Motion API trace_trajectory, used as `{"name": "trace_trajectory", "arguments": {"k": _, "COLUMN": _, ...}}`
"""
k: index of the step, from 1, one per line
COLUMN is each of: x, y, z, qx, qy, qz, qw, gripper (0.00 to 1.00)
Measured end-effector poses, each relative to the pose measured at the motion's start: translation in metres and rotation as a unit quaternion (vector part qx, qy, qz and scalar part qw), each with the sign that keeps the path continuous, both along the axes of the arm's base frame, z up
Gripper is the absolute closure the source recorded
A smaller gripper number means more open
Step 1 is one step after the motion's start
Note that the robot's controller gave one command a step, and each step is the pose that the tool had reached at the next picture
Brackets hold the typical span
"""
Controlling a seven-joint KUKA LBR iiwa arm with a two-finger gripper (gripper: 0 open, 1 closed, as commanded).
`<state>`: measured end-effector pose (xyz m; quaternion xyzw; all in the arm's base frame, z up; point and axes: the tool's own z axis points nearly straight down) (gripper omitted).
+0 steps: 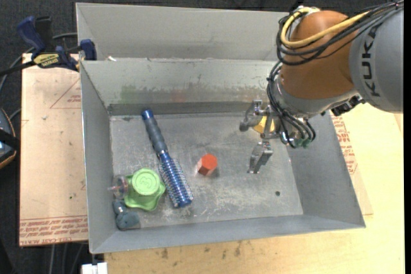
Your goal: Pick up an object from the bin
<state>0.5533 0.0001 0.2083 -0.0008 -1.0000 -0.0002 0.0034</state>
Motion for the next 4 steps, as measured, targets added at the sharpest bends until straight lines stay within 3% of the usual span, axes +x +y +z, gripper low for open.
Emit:
{"name": "trace_trajectory", "arguments": {"k": 1, "x": -0.008, "y": 0.019, "z": 0.009, "qx": 0.001, "qy": -0.0040, "qz": 0.103, "qw": 0.9947, "gripper": 0.00}}
{"name": "trace_trajectory", "arguments": {"k": 2, "x": 0.036, "y": 0.041, "z": -0.127, "qx": 0.001, "qy": -0.0029, "qz": 0.159, "qw": 0.9872, "gripper": 0.00}}
{"name": "trace_trajectory", "arguments": {"k": 3, "x": 0.043, "y": 0.054, "z": -0.131, "qx": -0.001, "qy": -0.0065, "qz": 0.186, "qw": 0.9826, "gripper": 0.00}}
{"name": "trace_trajectory", "arguments": {"k": 4, "x": 0.044, "y": 0.055, "z": -0.129, "qx": 0.000, "qy": -0.0084, "qz": 0.186, "qw": 0.9826, "gripper": 1.00}}
